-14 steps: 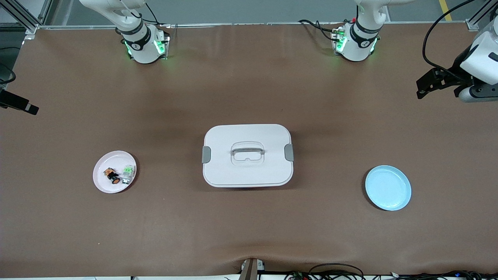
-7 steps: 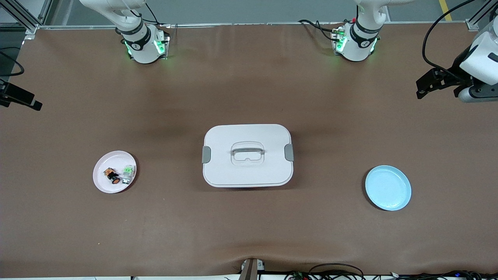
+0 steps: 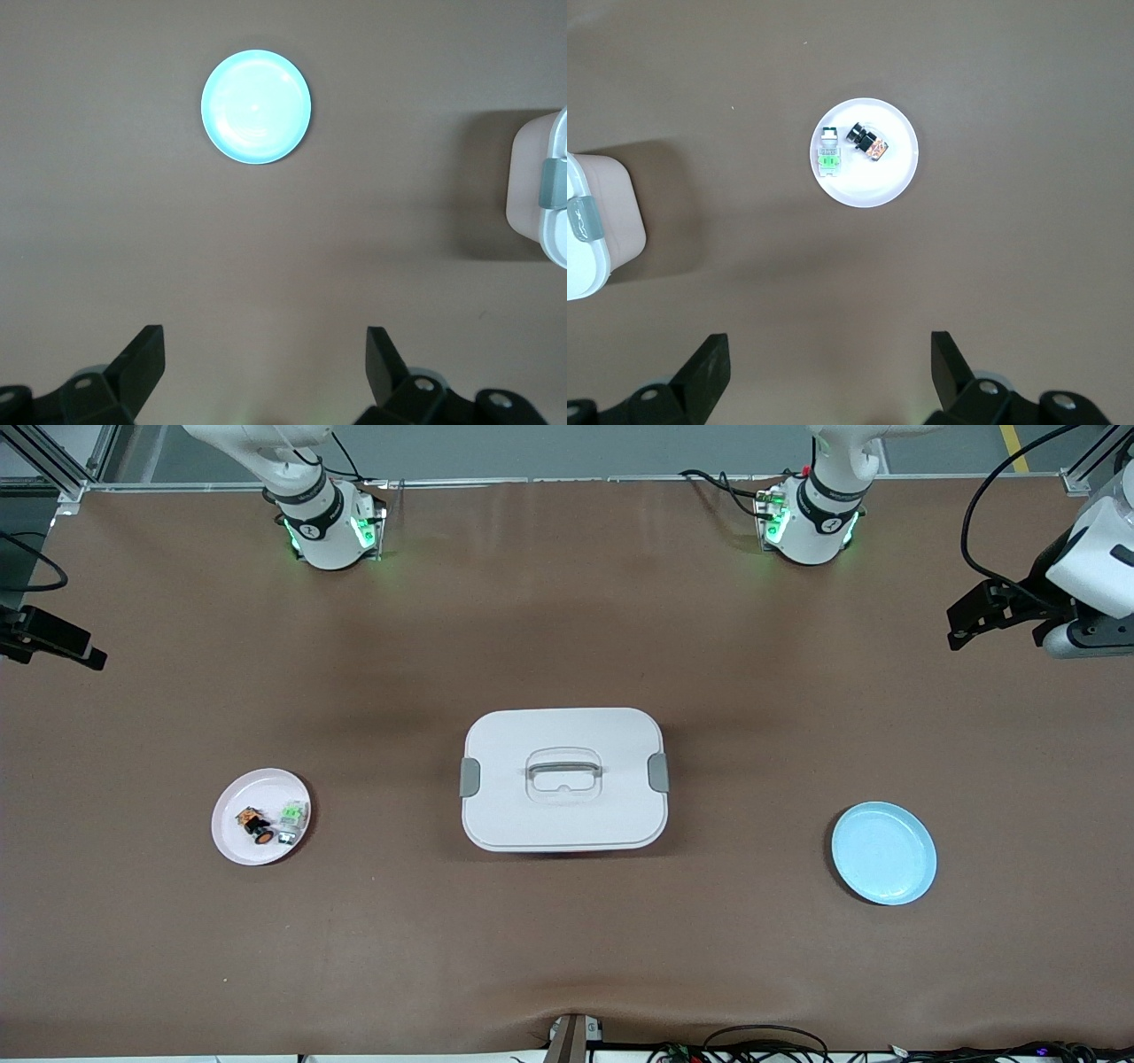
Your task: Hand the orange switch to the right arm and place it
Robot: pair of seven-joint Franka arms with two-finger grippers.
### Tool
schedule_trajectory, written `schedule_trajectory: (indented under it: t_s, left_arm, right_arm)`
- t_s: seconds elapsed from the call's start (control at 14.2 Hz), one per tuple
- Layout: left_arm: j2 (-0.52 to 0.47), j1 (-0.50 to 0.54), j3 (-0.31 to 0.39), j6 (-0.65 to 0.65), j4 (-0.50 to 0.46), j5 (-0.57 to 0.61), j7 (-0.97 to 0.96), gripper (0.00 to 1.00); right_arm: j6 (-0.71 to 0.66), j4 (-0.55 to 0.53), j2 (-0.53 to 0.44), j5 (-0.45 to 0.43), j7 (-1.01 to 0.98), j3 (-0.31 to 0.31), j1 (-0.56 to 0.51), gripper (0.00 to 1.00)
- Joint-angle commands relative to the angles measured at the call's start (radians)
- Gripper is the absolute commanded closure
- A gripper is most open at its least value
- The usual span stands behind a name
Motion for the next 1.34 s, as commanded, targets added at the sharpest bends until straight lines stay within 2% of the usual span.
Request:
schedule_trajectory:
  t_s: [0.0,0.21,1.27]
  left_arm:
    - [-0.029,-0.002,0.002,-0.008,-0.019,-0.018,0.014,0.00]
    - [-0.032,-0.002,0.002,-0.008,-0.021,-0.032,0.003,0.00]
    - [-0.020,0.003,0.003,-0.010,0.019,-0.043,0.017,0.00]
  right_arm:
    - [-0.001,-0.025,-0.029,-0.050,-0.028,0.027,-0.018,0.00]
    - [0.001,-0.025,-0.029,-0.061,-0.076,0.021,-0.020,0.00]
    - [0.047,-0.019,-0.039,-0.069,-0.074,0.033,-0.009,0.00]
